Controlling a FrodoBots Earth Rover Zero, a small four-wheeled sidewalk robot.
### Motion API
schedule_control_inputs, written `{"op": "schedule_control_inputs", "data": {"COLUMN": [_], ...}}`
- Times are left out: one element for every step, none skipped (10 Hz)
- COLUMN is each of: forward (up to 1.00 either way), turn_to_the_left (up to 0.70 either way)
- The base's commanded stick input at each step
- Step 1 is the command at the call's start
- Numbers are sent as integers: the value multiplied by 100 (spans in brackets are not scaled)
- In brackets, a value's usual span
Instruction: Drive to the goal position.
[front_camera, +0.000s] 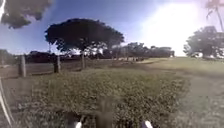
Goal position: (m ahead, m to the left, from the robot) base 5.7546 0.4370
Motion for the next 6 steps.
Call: {"op": "schedule_control_inputs", "data": {"forward": [-45, -45, -45, -45, -45, -45], "turn_to_the_left": [0, 0, 0, 0, 0, 0]}}
